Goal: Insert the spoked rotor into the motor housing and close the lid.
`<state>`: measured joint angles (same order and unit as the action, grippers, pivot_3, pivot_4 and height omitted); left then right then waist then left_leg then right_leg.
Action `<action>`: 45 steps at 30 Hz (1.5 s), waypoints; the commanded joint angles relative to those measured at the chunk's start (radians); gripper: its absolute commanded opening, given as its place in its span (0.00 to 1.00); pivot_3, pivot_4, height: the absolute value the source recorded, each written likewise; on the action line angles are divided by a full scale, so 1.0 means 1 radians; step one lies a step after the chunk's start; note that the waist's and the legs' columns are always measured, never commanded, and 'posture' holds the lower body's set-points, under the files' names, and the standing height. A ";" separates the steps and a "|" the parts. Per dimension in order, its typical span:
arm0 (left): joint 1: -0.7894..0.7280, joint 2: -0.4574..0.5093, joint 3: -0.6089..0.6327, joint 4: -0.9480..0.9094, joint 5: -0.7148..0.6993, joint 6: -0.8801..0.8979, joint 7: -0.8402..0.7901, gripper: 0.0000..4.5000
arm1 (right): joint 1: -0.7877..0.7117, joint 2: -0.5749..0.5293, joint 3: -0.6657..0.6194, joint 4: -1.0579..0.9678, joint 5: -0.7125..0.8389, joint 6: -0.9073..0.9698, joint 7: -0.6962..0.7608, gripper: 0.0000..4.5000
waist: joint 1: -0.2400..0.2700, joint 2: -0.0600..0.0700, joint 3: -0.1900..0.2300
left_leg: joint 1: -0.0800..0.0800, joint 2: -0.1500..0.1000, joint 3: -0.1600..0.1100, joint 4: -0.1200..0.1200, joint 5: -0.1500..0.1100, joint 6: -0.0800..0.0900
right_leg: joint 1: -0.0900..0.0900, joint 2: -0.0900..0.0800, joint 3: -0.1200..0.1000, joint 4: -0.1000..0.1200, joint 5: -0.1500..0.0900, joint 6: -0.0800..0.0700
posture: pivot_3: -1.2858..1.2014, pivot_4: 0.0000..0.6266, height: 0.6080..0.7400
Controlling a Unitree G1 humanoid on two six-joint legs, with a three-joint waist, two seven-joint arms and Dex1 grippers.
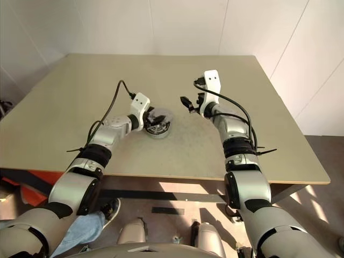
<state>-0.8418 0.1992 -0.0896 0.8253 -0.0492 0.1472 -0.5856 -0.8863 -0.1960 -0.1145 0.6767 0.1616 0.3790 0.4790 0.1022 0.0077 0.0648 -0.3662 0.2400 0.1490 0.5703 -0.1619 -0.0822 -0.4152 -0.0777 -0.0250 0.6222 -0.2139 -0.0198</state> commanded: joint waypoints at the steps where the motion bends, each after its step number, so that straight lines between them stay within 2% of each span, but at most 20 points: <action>1: -0.024 -0.014 0.000 0.013 0.011 -0.022 0.004 0.81 | -0.014 -0.005 -0.013 -0.047 0.023 -0.007 -0.005 1.00 | 0.001 0.000 0.000 | 0.000 0.000 0.000 0.000 0.000 0.000 | 0.000 0.000 0.000 0.000 0.000 0.000 | 0.52 0.00 1.00; 12: -0.047 -0.044 0.040 0.055 -0.004 -0.002 0.016 0.81 | -0.018 -0.005 -0.011 -0.038 0.020 -0.012 -0.012 1.00 | 0.002 0.000 0.000 | 0.000 0.000 0.000 0.001 0.000 0.000 | 0.000 -0.001 0.000 0.001 0.000 0.000 | 0.52 0.00 1.00; 20: -0.044 -0.028 0.056 0.064 0.002 -0.005 0.028 0.81 | -0.018 -0.003 -0.013 -0.035 0.022 -0.013 -0.022 1.00 | 0.001 0.000 0.000 | 0.000 0.000 0.000 0.001 0.000 0.001 | 0.000 -0.001 0.000 0.001 0.000 0.000 | 0.52 0.00 1.00; 34: -0.029 -0.036 0.044 0.042 0.002 0.022 0.008 0.81 | -0.026 0.003 -0.015 -0.021 0.023 -0.016 -0.031 1.00 | 0.001 0.000 0.000 | 0.000 0.000 0.000 0.001 0.000 0.001 | 0.000 -0.001 0.000 0.001 0.000 0.000 | 0.52 0.00 1.00; 37: -0.029 -0.036 0.044 0.041 0.003 0.023 0.008 0.69 | -0.026 0.003 -0.015 -0.020 0.022 -0.019 -0.033 1.00 | 0.001 0.000 0.000 | 0.000 0.000 0.000 0.001 0.000 0.001 | 0.000 -0.001 0.000 0.001 0.000 0.000 | 0.52 0.00 1.00; 45: -0.009 -0.023 0.040 0.001 0.002 0.036 -0.018 0.69 | -0.030 0.004 -0.014 -0.009 0.021 -0.027 -0.037 1.00 | 0.001 0.000 0.000 | 0.000 0.000 0.000 0.001 -0.001 0.001 | 0.000 -0.001 0.000 0.000 0.000 0.000 | 0.52 0.00 1.00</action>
<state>-0.8548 0.1678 -0.0452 0.8591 -0.0479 0.1753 -0.5894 -0.8865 -0.1928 -0.1154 0.6853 0.1623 0.3744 0.4432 0.1032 0.0076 0.0649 -0.3667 0.2397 0.1491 0.5711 -0.1624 -0.0813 -0.4151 -0.0786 -0.0252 0.6223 -0.2139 -0.0198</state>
